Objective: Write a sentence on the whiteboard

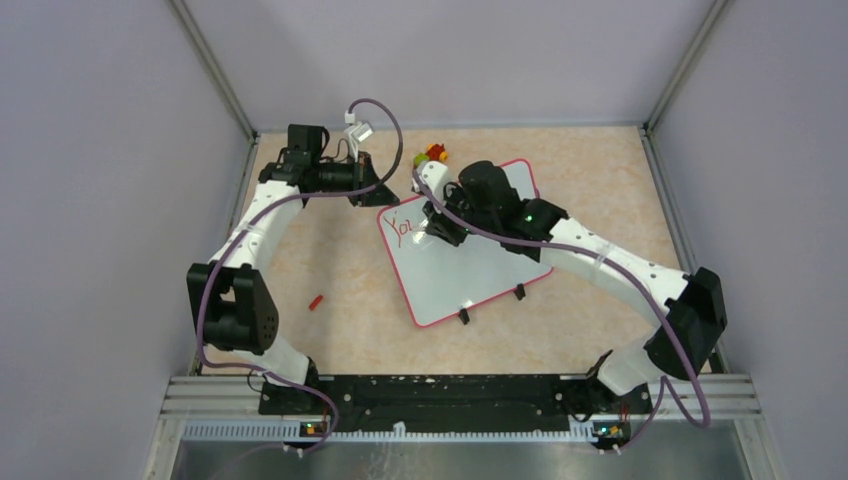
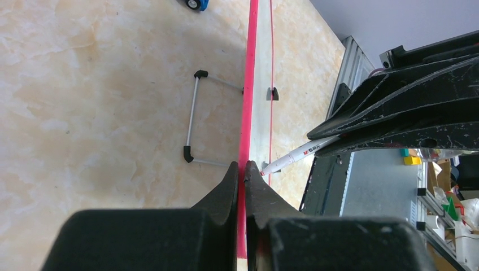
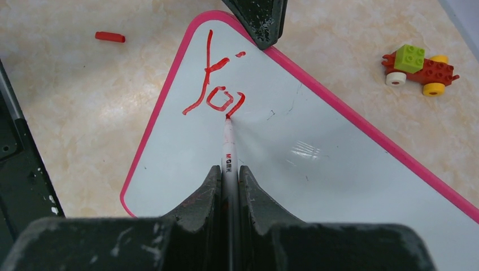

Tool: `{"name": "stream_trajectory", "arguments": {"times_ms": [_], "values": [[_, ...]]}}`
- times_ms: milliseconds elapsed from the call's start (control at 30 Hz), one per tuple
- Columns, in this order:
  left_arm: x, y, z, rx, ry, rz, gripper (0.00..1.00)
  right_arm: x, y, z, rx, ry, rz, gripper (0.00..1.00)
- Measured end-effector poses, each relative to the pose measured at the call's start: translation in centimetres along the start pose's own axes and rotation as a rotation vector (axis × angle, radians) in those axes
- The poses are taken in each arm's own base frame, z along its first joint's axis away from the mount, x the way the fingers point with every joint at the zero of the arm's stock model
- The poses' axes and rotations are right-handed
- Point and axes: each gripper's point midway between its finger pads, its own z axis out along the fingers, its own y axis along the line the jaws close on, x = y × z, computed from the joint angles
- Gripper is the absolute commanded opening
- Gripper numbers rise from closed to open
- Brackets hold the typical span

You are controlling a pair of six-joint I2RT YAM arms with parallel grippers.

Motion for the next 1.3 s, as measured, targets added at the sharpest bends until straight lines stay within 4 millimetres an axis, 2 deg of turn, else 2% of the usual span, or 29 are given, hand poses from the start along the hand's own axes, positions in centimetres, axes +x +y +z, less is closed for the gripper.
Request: {"name": "stream_trajectory", "arguments": {"times_ms": [700,1133,1300], "values": [[0.0,0.0,0.0,-0.001,0.0,0.0,0.0,0.6,-0.4,-0.4,0.01,0.02,-0.004,0.0],[-0.1,0.0,0.0,0.003,0.0,-0.001,0.0,-0.8,-2.2,-1.0,0.073,-0.009,-0.012,0.0],[-0.1,0.1,0.0,0.003,0.001,-0.003,0.0,-0.8,-2.3,-1.0,0.074,-0.009,-0.012,0.0]]}}
